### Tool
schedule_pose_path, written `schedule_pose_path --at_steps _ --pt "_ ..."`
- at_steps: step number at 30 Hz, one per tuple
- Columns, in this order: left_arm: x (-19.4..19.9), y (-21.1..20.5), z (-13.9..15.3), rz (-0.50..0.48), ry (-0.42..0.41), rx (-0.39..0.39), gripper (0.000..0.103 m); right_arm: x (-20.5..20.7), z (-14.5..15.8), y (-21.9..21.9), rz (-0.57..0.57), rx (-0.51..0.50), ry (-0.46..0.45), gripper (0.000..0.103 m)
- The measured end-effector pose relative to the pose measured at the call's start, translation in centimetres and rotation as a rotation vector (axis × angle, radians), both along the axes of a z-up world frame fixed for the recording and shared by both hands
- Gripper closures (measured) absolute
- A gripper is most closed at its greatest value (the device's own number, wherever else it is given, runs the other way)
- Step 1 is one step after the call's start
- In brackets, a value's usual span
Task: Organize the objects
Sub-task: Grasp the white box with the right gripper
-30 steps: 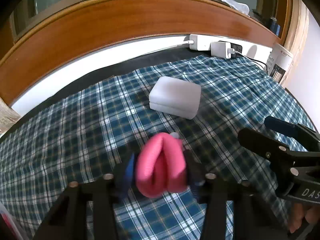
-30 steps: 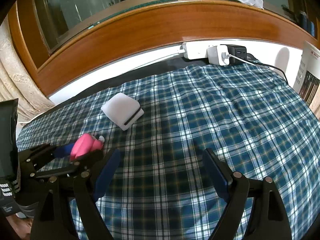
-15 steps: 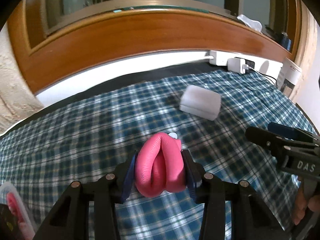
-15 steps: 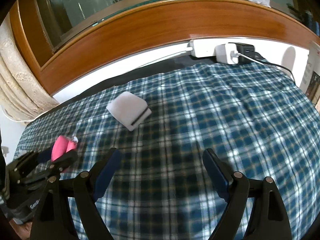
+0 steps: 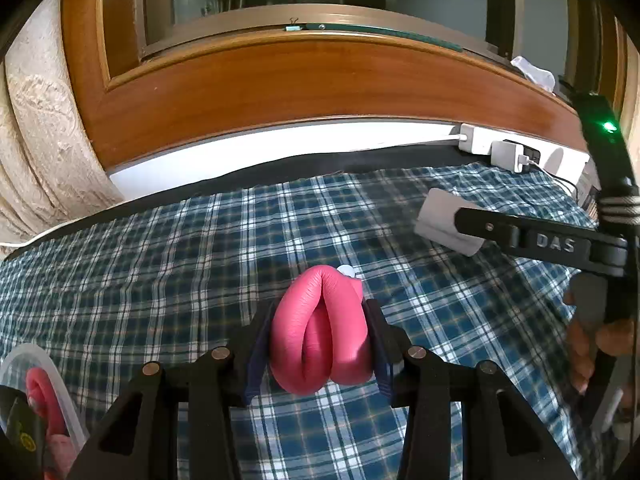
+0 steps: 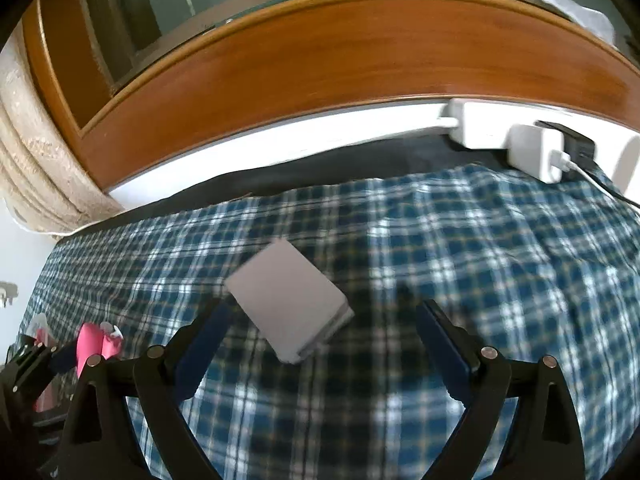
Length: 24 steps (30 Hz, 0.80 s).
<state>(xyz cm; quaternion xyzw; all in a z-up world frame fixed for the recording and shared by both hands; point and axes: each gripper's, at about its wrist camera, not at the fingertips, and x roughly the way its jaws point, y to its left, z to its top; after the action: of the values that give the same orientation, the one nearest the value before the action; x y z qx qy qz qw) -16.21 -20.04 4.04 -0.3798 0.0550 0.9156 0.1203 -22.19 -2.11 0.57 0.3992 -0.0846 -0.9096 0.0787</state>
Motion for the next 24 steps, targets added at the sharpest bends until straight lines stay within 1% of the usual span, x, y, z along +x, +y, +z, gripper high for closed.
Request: schedule_pose_path --at_steps 6,11,13,14,15,16,17,18,21,24 --pt "-0.1 0.1 -0.4 -0.001 -0.006 -0.005 0.056 -1.4 -0.2 -1.8 0.061 0.063 -0.011 0.008" --pt "-0.1 0.0 -0.6 0.003 -0.012 -0.005 0.056 -1.8 -0.4 -2.8 0.086 0.082 -0.024 0.008" --pt "-0.2 -0.1 -0.6 0.002 -0.014 -0.005 0.056 -1.9 -0.4 -3.2 0.089 0.098 -0.025 0.011" --pt "-0.2 -0.1 -0.6 0.002 -0.014 -0.006 0.056 -1.9 -0.5 -3.4 0.091 0.104 -0.029 0.017" --pt "-0.1 -0.1 -0.6 0.001 -0.014 -0.006 0.056 -1.9 -0.6 -3.6 0.096 0.107 -0.037 0.025" --pt "-0.1 -0.1 -0.6 0.0 -0.014 -0.005 0.056 -2.0 -0.8 -3.8 0.097 0.111 -0.046 0.027" --pt "-0.1 0.0 -0.6 -0.002 -0.015 -0.005 0.056 -1.9 -0.8 -3.9 0.094 0.121 -0.04 0.035" --pt "-0.2 0.0 -0.6 -0.004 -0.016 -0.004 0.056 -1.8 -0.8 -4.1 0.092 0.132 -0.04 0.04" --pt "-0.2 -0.1 -0.6 -0.005 -0.019 -0.001 0.056 -1.5 -0.9 -4.4 0.09 0.145 -0.038 0.042" --pt "-0.3 -0.2 -0.7 -0.004 -0.027 0.008 0.056 -1.0 -0.9 -4.0 0.075 0.124 -0.036 0.043"
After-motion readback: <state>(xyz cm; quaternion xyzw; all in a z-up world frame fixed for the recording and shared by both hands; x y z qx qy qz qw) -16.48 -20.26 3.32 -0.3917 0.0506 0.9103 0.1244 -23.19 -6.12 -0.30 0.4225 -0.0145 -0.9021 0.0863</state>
